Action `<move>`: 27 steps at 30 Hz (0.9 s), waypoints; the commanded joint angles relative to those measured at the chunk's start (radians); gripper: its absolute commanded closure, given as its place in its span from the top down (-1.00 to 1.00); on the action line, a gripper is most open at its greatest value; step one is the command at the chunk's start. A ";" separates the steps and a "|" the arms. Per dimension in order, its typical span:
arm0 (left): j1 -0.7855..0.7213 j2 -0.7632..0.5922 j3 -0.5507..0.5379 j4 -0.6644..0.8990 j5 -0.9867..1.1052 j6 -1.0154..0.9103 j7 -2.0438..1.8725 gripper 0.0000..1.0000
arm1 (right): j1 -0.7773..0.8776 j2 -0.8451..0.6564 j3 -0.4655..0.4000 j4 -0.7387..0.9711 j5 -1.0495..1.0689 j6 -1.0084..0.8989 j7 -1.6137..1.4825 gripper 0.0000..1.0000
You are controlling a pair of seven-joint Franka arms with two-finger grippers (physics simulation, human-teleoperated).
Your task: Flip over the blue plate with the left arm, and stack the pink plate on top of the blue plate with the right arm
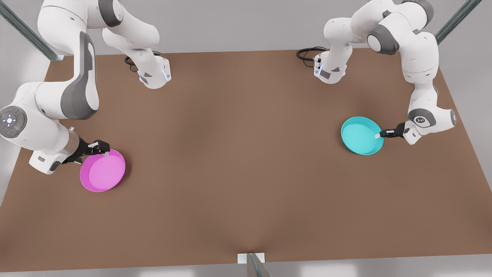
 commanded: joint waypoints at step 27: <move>0.000 0.010 0.000 0.014 -0.033 -0.034 0.006 -0.57 | -0.003 0.000 -0.005 0.006 -0.109 -0.094 0.003 1.00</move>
